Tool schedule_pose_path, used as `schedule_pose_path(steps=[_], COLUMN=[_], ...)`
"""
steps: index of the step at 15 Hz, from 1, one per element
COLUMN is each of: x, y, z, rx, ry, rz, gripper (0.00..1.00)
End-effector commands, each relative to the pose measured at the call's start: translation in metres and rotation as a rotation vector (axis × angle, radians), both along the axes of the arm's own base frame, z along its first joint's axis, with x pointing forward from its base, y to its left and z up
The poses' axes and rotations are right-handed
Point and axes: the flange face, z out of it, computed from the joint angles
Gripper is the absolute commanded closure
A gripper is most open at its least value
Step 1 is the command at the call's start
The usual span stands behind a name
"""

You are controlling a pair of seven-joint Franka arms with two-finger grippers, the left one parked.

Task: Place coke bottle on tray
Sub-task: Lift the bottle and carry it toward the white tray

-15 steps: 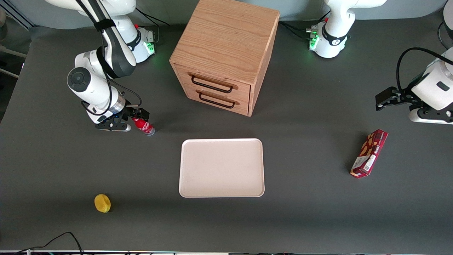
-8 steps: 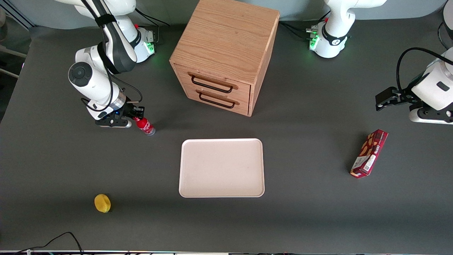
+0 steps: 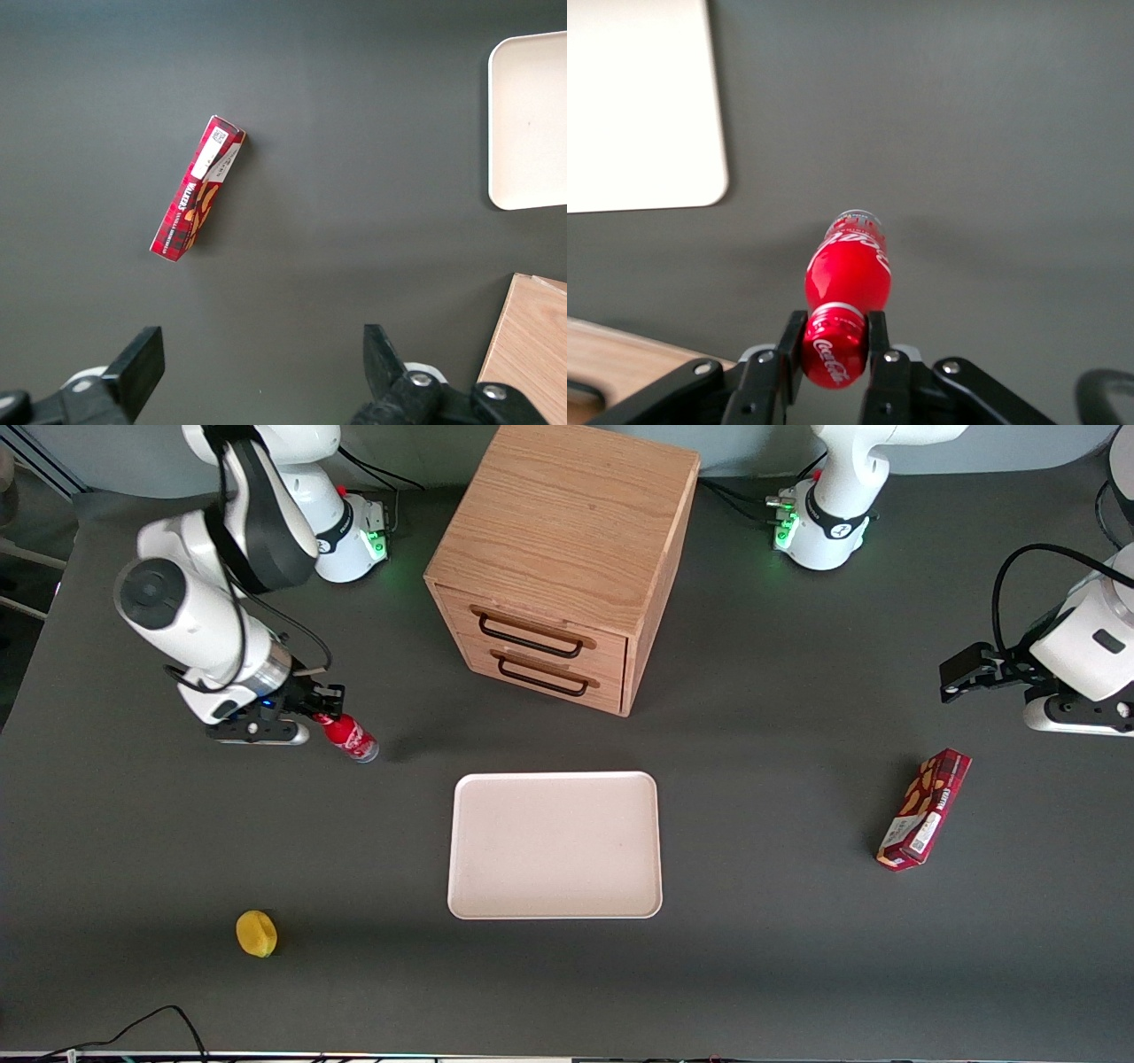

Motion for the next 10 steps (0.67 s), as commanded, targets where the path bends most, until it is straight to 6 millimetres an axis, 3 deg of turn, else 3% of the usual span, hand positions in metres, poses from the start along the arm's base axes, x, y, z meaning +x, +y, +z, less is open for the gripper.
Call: schedule_pose_path(steps=[1, 3, 6, 10], x=[0.038, 0.073, 0.115, 0.163], y=[0.008, 0.015, 0.060, 0.126], z=[0.096, 0.129, 0.128, 0.057], rx=[0.008, 0.037, 0.052, 0.085], ry=[-0.001, 0.035, 0.048, -0.022], rz=[-0.005, -0.014, -0.073, -0.220], gripper=[1.00, 1.00, 1.00, 1.00])
